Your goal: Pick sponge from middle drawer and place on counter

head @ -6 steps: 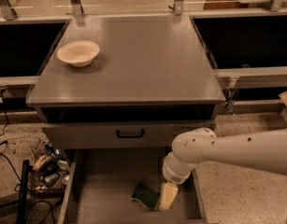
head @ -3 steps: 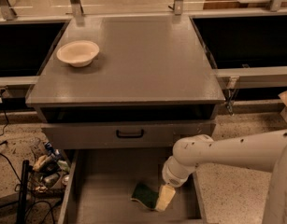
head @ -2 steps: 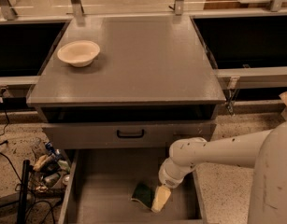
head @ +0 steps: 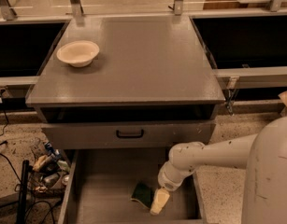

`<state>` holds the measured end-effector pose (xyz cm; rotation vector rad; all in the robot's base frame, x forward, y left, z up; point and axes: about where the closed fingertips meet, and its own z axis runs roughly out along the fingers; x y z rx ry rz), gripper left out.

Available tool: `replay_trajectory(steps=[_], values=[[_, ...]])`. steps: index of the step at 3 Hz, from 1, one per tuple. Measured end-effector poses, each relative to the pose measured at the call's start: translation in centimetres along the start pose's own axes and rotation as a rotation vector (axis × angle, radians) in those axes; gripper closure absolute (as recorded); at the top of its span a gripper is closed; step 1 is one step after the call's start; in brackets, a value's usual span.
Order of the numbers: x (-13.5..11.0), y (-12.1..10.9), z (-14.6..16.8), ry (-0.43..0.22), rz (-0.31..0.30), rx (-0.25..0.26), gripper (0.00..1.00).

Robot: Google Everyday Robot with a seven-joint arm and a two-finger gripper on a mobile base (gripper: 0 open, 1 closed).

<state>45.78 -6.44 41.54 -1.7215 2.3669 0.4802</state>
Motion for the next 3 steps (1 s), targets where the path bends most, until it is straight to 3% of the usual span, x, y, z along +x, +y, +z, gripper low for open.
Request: replay_trajectory(steps=[1,2,3], values=[[0.20,-0.09,1.50,-0.014,0.031,0.016,0.00],[0.42,-0.36,1.60,0.013,0.023,0.096,0.00],[-0.32,0.07,2.37,-0.018,0.071,0.115,0.00]])
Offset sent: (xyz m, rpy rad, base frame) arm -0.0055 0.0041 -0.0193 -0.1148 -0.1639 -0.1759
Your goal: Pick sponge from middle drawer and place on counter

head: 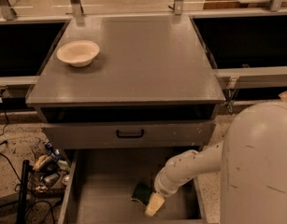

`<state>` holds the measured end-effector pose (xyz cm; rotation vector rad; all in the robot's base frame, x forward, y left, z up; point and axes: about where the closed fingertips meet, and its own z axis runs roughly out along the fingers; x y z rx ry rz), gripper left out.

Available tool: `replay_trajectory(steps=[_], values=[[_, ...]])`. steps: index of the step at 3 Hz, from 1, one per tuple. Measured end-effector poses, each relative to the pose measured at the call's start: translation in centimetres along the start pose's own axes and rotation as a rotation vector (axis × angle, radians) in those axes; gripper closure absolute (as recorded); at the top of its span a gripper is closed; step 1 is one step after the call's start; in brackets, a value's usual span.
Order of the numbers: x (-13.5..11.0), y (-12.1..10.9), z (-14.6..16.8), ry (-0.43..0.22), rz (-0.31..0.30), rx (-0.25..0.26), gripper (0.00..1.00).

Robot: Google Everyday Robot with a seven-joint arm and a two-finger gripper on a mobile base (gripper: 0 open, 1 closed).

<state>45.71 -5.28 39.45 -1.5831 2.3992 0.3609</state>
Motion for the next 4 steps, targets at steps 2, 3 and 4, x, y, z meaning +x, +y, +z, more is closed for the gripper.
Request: replay_trajectory(steps=[2,3,4], values=[[-0.2,-0.1,1.4,-0.011,0.001,-0.044,0.00],[-0.2,0.0,1.7,-0.007,0.003,-0.041,0.00],[-0.2,-0.3,4.2,0.009,0.014,-0.074,0.00]])
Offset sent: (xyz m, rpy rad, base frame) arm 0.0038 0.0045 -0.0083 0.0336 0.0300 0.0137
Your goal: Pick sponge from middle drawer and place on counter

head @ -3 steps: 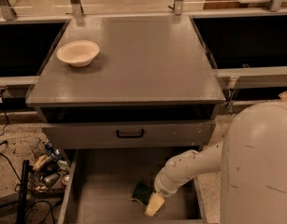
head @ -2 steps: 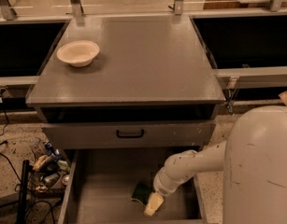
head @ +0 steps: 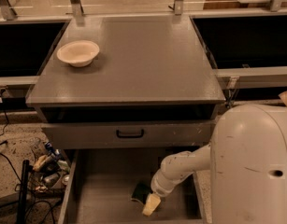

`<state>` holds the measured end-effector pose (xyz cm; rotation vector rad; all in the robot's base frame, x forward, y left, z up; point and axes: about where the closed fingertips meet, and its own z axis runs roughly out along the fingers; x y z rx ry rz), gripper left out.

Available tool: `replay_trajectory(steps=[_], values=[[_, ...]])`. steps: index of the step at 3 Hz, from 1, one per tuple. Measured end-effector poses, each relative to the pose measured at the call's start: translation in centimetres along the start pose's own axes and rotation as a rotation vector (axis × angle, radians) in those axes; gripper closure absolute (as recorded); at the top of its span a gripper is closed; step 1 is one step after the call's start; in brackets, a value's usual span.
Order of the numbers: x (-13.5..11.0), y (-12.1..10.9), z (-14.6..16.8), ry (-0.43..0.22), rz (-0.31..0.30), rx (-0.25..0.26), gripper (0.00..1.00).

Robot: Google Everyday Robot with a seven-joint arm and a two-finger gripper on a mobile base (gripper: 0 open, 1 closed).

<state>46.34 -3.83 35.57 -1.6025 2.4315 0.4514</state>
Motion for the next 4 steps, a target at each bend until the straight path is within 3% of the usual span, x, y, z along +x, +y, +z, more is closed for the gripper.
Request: replay_trajectory(steps=[3,4], values=[[0.6,0.0,1.7,0.027,0.003,-0.001,0.02],[0.6,0.0,1.7,0.027,0.003,-0.001,0.23]])
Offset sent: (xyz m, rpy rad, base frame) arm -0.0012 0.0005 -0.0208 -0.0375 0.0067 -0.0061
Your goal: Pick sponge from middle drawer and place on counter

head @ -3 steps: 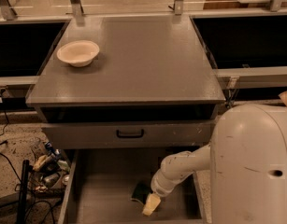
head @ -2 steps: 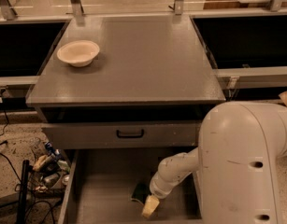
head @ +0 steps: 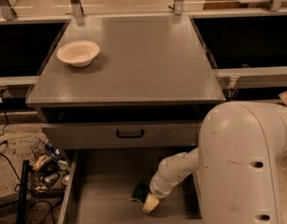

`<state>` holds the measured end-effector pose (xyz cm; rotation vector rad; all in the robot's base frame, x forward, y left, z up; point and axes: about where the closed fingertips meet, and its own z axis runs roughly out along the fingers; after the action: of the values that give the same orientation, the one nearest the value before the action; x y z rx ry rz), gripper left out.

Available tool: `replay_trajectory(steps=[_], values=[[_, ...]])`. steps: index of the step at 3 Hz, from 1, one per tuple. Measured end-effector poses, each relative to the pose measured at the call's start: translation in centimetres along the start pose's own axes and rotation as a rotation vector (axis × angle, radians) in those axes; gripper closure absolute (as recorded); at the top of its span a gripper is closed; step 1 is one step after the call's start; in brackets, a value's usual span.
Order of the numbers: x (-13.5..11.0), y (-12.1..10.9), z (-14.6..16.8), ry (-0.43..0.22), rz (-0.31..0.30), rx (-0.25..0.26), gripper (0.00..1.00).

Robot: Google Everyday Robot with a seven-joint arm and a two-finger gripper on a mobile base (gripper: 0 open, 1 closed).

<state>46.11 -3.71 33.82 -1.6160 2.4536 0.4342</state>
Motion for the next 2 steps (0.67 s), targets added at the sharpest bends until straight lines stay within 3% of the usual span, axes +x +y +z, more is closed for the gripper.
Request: replay_trajectory(steps=[1,2], values=[[0.00,0.00,0.00,0.000,0.000,0.000,0.55],[0.00,0.01,0.01,0.000,0.000,0.000,0.78]])
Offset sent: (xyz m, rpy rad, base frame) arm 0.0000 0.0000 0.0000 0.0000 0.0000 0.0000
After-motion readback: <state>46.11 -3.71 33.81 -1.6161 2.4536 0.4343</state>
